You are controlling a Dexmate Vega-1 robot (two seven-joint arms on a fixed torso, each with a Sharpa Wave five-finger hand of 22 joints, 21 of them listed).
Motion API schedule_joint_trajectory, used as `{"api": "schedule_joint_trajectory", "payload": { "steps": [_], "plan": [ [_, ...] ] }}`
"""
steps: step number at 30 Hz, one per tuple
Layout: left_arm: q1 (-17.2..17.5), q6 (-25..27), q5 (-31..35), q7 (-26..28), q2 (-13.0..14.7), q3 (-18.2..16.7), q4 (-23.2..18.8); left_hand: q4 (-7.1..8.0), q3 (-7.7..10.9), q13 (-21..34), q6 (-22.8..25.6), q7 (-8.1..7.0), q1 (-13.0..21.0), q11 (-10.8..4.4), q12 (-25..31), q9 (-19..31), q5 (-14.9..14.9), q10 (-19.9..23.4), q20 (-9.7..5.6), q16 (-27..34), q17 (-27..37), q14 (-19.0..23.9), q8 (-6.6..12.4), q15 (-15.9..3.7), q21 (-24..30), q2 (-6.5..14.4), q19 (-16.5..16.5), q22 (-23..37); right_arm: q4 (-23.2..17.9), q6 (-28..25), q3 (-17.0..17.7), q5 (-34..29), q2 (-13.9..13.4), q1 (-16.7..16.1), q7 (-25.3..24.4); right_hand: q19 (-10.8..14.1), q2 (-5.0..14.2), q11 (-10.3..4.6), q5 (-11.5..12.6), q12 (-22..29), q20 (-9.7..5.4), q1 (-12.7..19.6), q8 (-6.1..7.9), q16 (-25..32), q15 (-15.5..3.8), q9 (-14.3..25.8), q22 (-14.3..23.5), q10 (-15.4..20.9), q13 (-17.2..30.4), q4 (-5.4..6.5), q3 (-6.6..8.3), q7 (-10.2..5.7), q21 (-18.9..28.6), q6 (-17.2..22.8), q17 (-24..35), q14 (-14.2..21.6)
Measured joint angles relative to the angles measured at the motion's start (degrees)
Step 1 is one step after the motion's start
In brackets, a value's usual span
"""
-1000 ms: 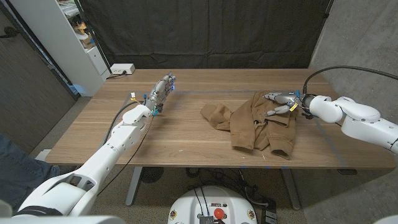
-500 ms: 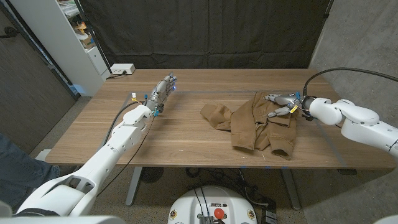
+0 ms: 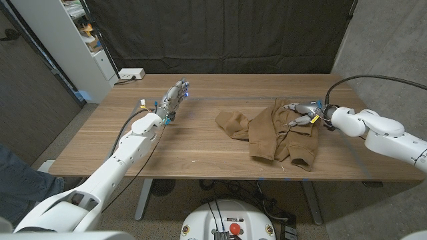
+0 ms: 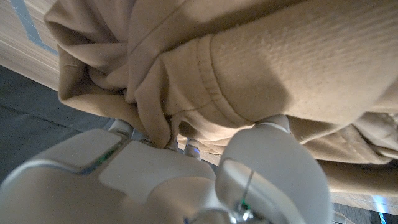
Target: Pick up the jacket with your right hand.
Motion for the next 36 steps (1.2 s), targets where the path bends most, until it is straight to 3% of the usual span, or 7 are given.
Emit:
{"api": "schedule_joint_trajectory", "payload": {
  "steps": [5,12,17,25,27,31,36],
  "plan": [
    [0.1,0.0,-0.1,0.2,0.0,0.0,-0.3,0.00,0.00,0.0,0.0,0.00,0.0,0.00,0.0,0.0,0.0,0.0,0.10,0.0,0.3,0.0,0.00,0.00,0.0,0.0,0.1,0.0,1.1,0.9,-0.3,-0.1,0.5,0.5,-0.5,0.0,-0.56,0.30,0.0,0.9,0.00,1.6,0.63,1.9,-0.04,0.3,0.0,2.6,0.5,0.01,0.01,-0.25,0.6,2.9,0.4,1.1],
    [0.2,0.0,-0.1,0.3,-0.2,-0.1,-0.3,0.01,0.00,0.0,0.2,-0.20,0.0,0.00,0.0,0.0,0.0,0.0,0.19,0.0,0.3,0.0,0.00,0.00,0.0,0.0,0.2,0.0,2.5,1.9,-0.6,-0.2,1.3,1.1,-1.6,2.8,-1.88,-0.56,-1.8,2.3,0.28,3.0,0.85,5.7,-0.21,0.9,0.0,7.0,1.7,0.56,0.56,-0.86,1.0,5.5,0.4,2.2],
    [0.2,0.0,-0.2,0.4,-0.3,-0.1,-0.3,0.01,0.00,0.0,0.2,-0.20,-0.1,0.00,0.0,0.0,0.0,0.0,0.40,0.0,0.3,0.0,0.00,0.00,0.0,0.1,0.0,0.0,3.3,2.5,-0.8,-0.2,1.7,1.3,-2.4,5.6,-2.94,-1.03,-3.8,3.4,-0.10,4.0,2.45,7.9,-0.63,1.4,0.0,9.2,2.6,0.80,0.80,-1.24,1.0,9.2,0.4,4.5],
    [0.2,0.0,-0.2,0.4,-0.4,-0.1,-0.2,0.01,0.00,0.3,0.2,-0.20,-0.3,0.00,0.0,0.0,0.0,0.0,0.40,0.0,0.3,0.0,0.00,0.00,0.0,0.3,0.0,0.0,4.4,3.3,-0.8,-0.3,2.3,1.4,-4.7,10.1,-5.36,-3.48,-10.2,8.9,0.61,7.3,8.15,15.0,-0.99,6.2,0.8,15.7,8.1,1.84,1.84,-1.63,2.9,19.2,0.4,8.7],
    [0.2,0.0,-0.2,0.4,-0.4,-0.1,-0.2,0.01,0.00,0.3,0.2,-0.20,-0.3,0.00,0.0,0.0,0.0,0.0,0.39,0.0,0.3,0.0,0.00,0.00,0.0,0.3,0.0,0.0,4.6,3.3,-0.9,-0.3,2.4,1.4,-4.7,13.2,-5.94,-4.07,-11.8,10.8,0.52,8.4,9.87,16.4,-1.10,7.6,0.9,16.9,10.1,2.18,2.18,-1.33,3.2,21.9,0.4,11.1],
    [0.1,-0.1,-0.2,0.4,-0.5,-0.1,0.1,0.01,0.00,0.3,0.2,-0.20,-0.3,0.00,0.0,0.0,0.0,0.0,0.39,0.0,0.3,0.0,0.00,0.00,0.0,0.3,0.0,0.0,4.8,3.8,-0.9,-0.4,2.7,1.4,-6.4,13.9,-6.42,-4.43,-14.8,14.7,1.18,11.6,13.22,18.8,-0.72,8.5,2.4,18.5,14.7,3.27,3.27,-0.69,6.4,25.5,0.4,14.6],
    [-0.1,-0.3,-0.3,0.2,-0.7,0.0,0.5,-0.23,-0.24,0.3,0.2,-0.20,-0.3,0.00,0.0,0.0,0.0,0.0,0.39,0.0,0.3,0.0,0.00,0.00,0.0,0.3,0.0,0.0,5.1,4.0,-0.9,-0.5,3.1,1.4,-7.5,14.6,-7.46,-4.52,-16.2,17.9,1.83,13.5,15.50,19.2,-0.60,11.3,3.3,18.6,19.4,4.12,4.12,-0.49,8.9,26.3,0.5,16.1]
  ]
}}
